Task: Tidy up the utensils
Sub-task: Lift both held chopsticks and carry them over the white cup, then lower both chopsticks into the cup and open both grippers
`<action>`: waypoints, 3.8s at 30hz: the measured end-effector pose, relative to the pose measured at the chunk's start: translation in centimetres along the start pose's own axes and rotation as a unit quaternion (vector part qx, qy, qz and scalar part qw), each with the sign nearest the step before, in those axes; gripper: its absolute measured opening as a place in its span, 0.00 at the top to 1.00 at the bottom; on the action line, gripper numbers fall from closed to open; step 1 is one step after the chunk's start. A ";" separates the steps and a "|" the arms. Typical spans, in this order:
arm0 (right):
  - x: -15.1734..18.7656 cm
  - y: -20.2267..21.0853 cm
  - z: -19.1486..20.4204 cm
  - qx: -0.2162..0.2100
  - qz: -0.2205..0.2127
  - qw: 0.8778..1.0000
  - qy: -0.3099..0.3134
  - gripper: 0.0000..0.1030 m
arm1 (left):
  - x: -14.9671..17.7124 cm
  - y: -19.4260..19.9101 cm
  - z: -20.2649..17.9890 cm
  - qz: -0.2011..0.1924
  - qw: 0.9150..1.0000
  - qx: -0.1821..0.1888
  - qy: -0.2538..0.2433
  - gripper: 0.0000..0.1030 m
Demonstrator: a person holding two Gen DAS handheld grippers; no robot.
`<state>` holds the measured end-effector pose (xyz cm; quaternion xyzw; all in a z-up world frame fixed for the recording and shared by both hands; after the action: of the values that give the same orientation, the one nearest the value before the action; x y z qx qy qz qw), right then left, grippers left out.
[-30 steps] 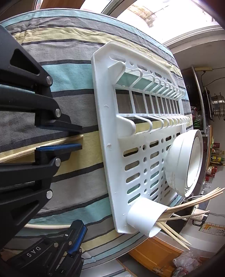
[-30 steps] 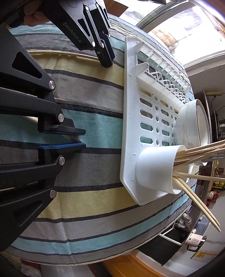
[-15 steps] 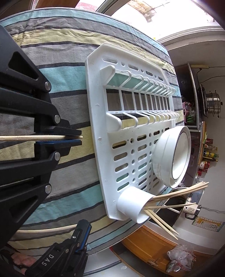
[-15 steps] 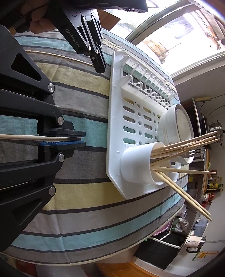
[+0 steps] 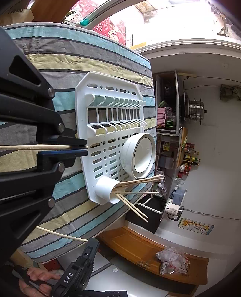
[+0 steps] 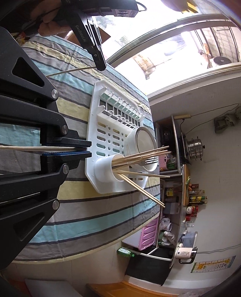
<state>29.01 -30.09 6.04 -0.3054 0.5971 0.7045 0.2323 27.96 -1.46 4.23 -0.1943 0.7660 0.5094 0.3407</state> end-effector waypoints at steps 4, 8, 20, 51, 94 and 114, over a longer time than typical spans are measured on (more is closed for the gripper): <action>0.8 2.5 0.4 -0.007 -0.024 1.000 0.006 0.97 | 0.8 2.8 -0.7 -0.029 1.000 0.006 -0.006 0.96; 1.8 4.9 0.7 -0.009 -0.051 0.999 0.014 0.97 | 1.9 5.4 -1.2 -0.054 0.998 0.012 -0.006 0.96; 3.3 8.6 0.3 -0.003 -0.087 0.996 0.021 0.97 | 4.7 9.8 -2.5 -0.086 0.996 0.029 -0.005 0.96; -10.2 5.0 -3.8 -0.008 -0.165 0.986 -0.020 0.97 | -11.1 0.3 -8.0 -0.112 0.990 0.075 -0.033 0.96; -13.8 -5.3 -7.2 0.015 -0.128 0.991 -0.046 0.96 | -13.7 -12.4 -6.2 -0.044 0.996 0.071 -0.004 0.94; -11.7 -2.1 -7.3 0.015 -0.134 0.990 -0.039 0.70 | -11.8 -8.5 -5.0 -0.068 0.997 0.040 -0.006 0.70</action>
<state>39.89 -36.44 12.12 -0.3512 0.5523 0.6692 0.3520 40.00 -10.08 8.44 -0.2290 0.7689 0.4552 0.3863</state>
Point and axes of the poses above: each gripper's, at about its wrist camera, not at the fingertips, and y roughly against the way its jaws point, z to its left, x to its underside, the point moved 8 cm from there along -y, roughly the way its jaws point, and after that the axes turned 8 degrees about x, right-handed, at the moved point
